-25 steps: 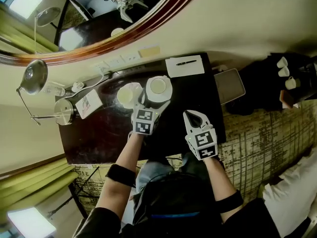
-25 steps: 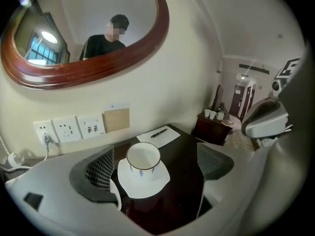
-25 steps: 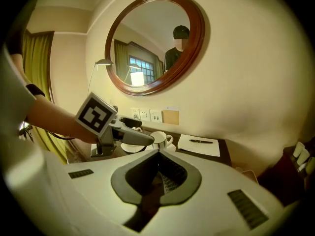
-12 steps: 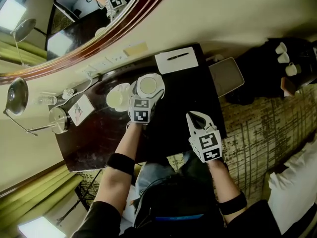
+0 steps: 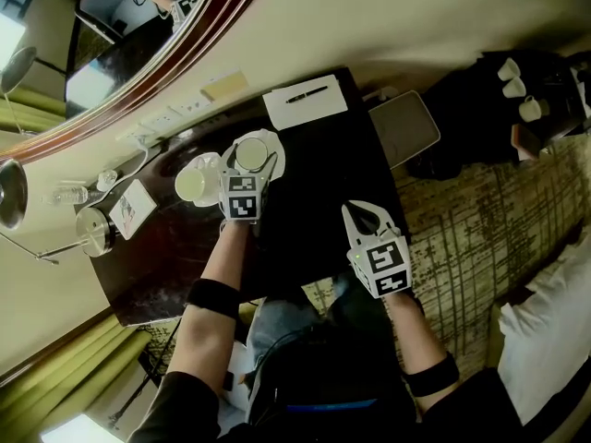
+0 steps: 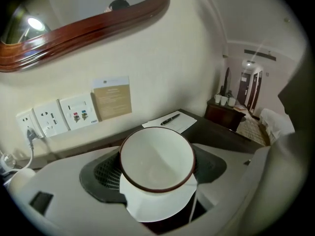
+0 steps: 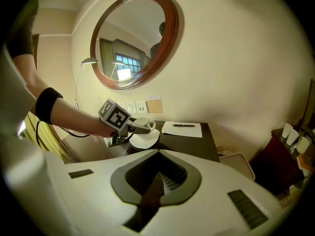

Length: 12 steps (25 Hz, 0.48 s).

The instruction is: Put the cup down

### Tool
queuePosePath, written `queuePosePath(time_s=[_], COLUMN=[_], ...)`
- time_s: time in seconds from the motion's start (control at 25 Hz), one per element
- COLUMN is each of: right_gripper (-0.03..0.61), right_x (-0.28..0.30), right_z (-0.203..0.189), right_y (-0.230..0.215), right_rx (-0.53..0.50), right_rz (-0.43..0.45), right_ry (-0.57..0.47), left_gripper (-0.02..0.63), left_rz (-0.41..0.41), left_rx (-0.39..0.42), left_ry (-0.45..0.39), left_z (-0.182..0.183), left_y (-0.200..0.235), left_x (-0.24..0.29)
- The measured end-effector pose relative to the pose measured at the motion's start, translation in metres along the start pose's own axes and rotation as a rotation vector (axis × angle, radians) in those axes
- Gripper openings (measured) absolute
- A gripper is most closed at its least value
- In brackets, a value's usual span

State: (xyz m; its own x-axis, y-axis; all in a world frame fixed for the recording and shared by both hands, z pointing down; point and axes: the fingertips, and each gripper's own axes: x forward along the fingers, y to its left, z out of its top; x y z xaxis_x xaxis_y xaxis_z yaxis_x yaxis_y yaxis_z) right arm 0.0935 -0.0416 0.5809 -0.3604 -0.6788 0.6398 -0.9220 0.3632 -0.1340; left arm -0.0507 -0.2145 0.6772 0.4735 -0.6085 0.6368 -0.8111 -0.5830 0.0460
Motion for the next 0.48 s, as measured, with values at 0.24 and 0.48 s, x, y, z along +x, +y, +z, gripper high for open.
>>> queuePosePath(time_s=[0.24,0.48], right_gripper=[0.000,0.000], right_x=[-0.005,-0.007], right_z=[-0.009,-0.014], right_y=[-0.002,-0.007], right_rx=[0.018,0.033], right_rz=[-0.002,0.001], right_ry=[0.001,-0.003], left_gripper=[0.397,0.396], left_rz=[-0.010,-0.096], left_rx=[0.050,0.122], left_ry=[-0.007,-0.042], left_z=[0.001,0.018], left_y=[-0.011,-0.049], left_x=[-0.005,-0.007])
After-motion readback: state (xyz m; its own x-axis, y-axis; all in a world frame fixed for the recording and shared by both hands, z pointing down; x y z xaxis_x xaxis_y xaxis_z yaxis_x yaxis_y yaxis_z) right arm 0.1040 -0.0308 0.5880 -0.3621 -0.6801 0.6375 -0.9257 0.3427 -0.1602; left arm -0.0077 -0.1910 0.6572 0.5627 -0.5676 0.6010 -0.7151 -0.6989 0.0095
